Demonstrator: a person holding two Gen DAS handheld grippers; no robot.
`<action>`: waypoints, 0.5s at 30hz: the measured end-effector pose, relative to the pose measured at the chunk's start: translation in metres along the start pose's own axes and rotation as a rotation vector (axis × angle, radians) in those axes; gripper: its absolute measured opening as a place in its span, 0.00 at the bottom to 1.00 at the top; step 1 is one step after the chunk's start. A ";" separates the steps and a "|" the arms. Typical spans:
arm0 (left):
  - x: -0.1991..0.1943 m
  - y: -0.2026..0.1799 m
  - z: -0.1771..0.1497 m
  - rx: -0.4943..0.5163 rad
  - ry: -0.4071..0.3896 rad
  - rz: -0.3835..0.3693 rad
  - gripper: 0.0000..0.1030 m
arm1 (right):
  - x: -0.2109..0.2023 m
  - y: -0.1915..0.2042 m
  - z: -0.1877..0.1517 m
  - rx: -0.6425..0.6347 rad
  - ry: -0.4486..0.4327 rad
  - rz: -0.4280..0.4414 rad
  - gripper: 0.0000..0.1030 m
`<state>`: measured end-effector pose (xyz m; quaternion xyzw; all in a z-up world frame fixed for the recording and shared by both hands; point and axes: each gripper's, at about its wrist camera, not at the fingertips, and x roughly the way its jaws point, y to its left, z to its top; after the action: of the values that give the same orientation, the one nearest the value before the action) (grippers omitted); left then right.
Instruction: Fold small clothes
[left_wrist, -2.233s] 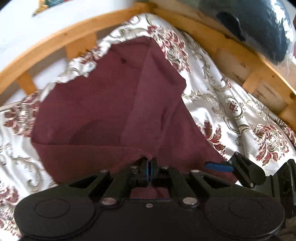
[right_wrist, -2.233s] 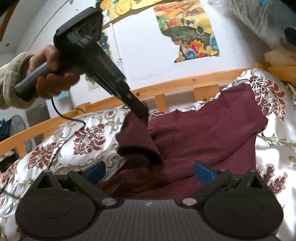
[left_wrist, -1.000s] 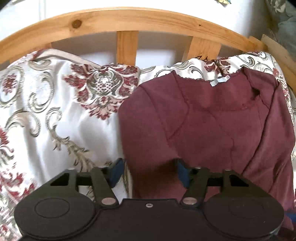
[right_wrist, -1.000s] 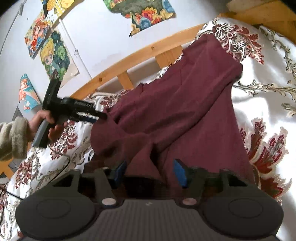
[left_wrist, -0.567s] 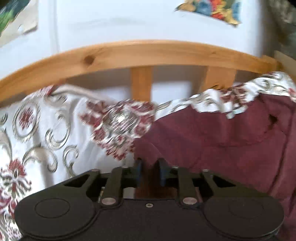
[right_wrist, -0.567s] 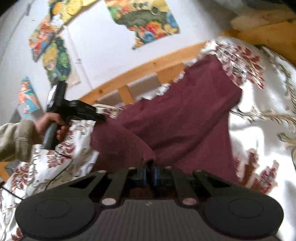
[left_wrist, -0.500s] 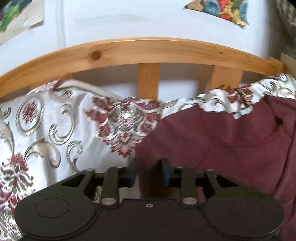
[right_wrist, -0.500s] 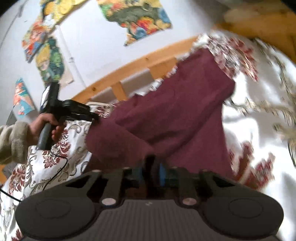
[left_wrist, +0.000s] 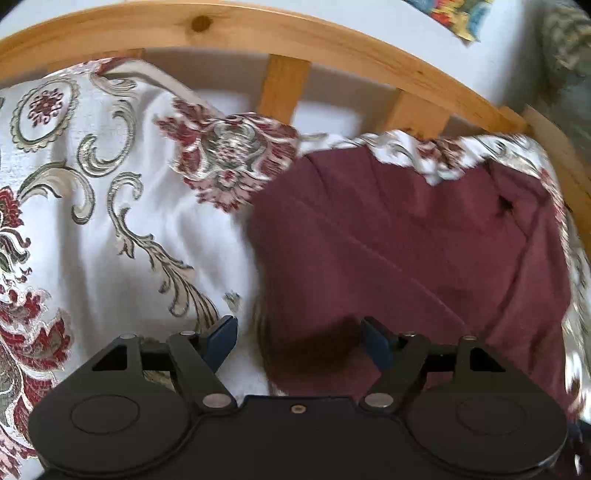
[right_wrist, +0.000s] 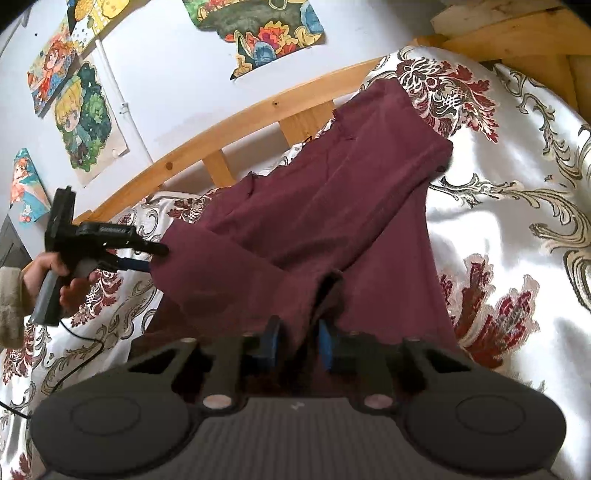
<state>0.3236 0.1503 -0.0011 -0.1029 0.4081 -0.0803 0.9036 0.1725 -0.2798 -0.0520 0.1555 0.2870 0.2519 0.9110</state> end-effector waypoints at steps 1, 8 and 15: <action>0.000 -0.001 -0.003 0.023 0.012 0.006 0.63 | 0.000 0.001 0.000 -0.002 -0.003 0.002 0.20; -0.002 -0.016 -0.005 0.071 0.007 0.114 0.05 | -0.007 0.006 0.002 0.002 -0.021 0.015 0.13; 0.018 -0.003 0.001 0.027 0.089 0.218 0.10 | 0.001 -0.004 0.001 0.110 0.028 -0.001 0.10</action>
<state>0.3359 0.1431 -0.0123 -0.0419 0.4556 0.0082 0.8892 0.1750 -0.2831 -0.0539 0.2015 0.3132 0.2376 0.8971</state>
